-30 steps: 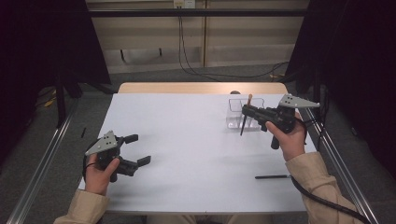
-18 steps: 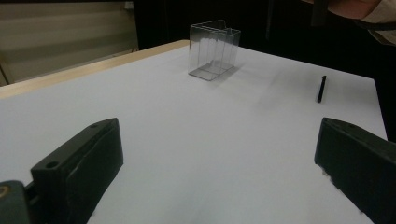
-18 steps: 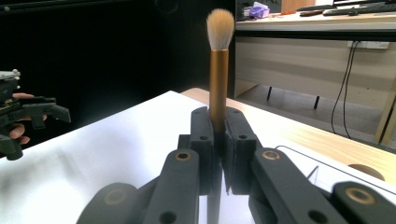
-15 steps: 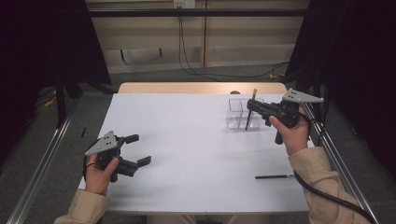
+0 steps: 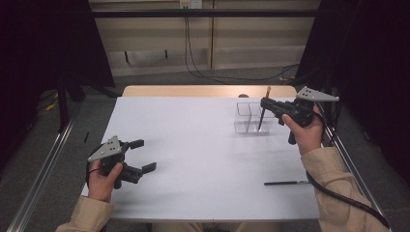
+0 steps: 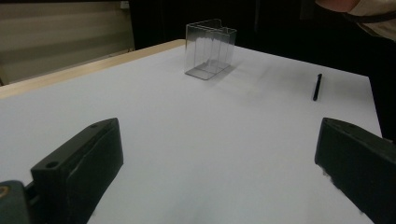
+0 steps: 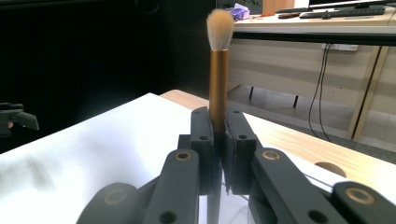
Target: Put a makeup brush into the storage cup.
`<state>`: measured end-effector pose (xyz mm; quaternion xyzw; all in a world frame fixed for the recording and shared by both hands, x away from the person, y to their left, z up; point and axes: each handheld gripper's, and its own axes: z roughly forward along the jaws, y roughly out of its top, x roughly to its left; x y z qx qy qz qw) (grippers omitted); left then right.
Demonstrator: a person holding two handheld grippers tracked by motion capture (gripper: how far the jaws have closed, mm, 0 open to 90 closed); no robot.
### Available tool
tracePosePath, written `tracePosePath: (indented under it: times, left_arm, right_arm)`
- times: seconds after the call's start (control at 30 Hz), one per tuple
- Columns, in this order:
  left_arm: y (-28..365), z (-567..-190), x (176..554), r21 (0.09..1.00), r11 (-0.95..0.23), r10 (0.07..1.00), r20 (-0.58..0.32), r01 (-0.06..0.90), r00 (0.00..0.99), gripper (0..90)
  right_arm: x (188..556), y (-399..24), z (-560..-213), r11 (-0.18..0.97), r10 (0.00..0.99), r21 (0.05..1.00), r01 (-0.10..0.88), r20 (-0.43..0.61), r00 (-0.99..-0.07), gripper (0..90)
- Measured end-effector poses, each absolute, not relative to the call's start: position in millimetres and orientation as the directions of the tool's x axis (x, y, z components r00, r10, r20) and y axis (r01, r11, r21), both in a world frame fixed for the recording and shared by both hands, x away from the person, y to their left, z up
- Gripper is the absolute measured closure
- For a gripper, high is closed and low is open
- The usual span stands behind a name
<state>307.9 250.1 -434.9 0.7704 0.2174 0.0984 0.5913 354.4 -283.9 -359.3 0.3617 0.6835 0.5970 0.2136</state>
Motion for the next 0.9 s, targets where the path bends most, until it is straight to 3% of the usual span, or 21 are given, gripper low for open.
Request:
tracePosePath:
  times: [0.9]
  left_arm:
    - [249.7, -435.5, 308.7, 0.953, -0.208, 0.452, -0.104, 0.219, 0.886, 1.1]
  right_arm:
    - [380.1, -297.2, -357.9, 0.039, 0.83, 0.97, 0.239, 0.102, -0.549, 84.0]
